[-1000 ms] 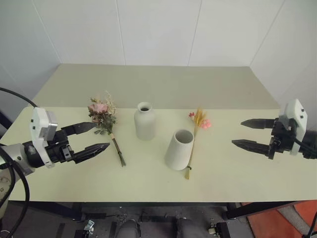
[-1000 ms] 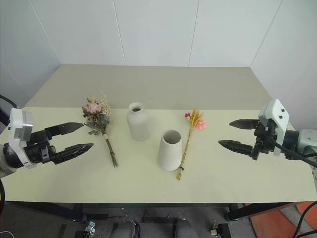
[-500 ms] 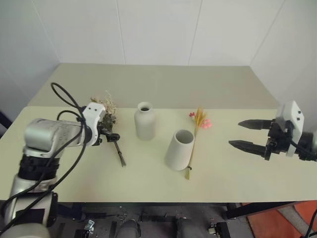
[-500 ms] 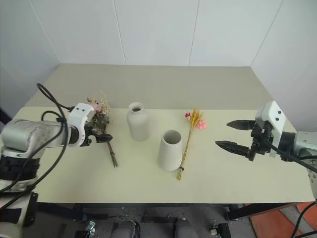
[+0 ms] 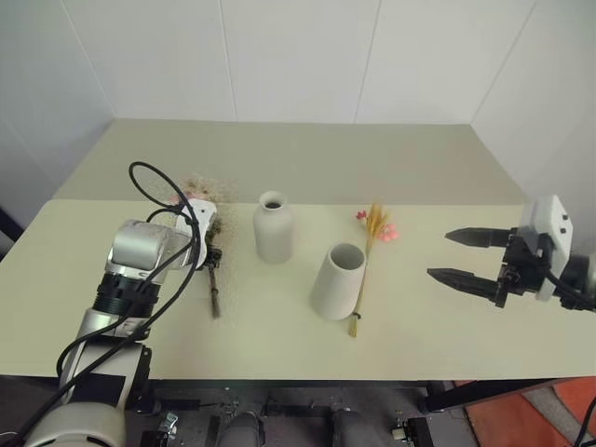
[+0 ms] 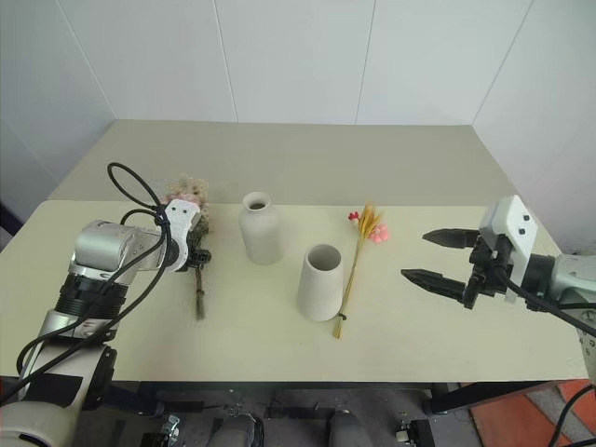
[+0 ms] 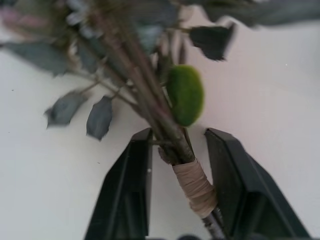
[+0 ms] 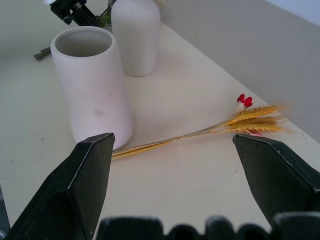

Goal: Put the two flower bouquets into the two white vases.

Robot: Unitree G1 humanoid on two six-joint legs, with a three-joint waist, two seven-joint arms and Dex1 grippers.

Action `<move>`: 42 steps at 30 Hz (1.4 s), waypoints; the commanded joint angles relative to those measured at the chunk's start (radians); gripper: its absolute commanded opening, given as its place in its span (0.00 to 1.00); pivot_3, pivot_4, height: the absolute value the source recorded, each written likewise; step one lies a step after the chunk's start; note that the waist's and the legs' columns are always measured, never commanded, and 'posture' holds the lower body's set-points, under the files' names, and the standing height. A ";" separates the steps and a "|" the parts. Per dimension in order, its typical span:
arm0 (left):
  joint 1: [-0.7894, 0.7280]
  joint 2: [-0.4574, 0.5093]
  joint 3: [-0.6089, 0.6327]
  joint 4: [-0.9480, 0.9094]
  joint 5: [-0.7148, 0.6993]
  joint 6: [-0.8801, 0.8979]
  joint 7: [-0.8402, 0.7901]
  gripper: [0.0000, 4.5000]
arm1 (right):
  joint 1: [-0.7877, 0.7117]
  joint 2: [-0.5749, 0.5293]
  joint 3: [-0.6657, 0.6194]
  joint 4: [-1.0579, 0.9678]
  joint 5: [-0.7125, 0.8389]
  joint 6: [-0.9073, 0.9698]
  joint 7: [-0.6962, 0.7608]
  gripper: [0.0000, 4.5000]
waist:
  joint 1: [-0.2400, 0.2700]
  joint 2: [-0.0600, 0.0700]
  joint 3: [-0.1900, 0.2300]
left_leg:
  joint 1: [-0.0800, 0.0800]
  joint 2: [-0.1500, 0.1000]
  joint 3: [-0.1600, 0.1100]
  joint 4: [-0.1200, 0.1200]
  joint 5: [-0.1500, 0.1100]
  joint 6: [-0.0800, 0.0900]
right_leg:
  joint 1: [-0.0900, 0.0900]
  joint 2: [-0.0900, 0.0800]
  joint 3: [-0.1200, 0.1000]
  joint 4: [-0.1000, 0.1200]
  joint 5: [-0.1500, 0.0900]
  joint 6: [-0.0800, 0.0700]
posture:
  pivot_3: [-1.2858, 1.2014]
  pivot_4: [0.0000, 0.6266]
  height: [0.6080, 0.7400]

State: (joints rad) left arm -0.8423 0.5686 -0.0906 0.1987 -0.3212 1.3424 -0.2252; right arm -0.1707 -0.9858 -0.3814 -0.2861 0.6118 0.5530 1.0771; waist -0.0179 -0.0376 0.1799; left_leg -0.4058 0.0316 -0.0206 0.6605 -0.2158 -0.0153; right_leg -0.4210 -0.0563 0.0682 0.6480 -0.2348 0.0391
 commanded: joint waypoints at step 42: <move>-0.106 -0.347 0.302 0.029 -0.280 -1.024 -0.436 0.03 | 0.133 0.025 -0.125 -0.131 0.051 -0.002 -0.061 1.00 | 0.002 0.000 0.000 | 0.000 -0.002 0.000 0.002 0.000 0.000 | 0.002 -0.002 0.000 -0.002 0.002 0.002 | 0.52 0.24 1.00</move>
State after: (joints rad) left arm -0.9422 0.2235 0.2202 0.2459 -0.6118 0.3480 -0.6422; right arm -0.0310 -0.9432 -0.4561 -0.3972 0.6497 0.5553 1.0195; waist -0.0161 -0.0380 0.1797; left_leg -0.4061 0.0296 -0.0204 0.6621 -0.2156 -0.0155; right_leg -0.4188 -0.0580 0.0684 0.6462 -0.2331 0.0413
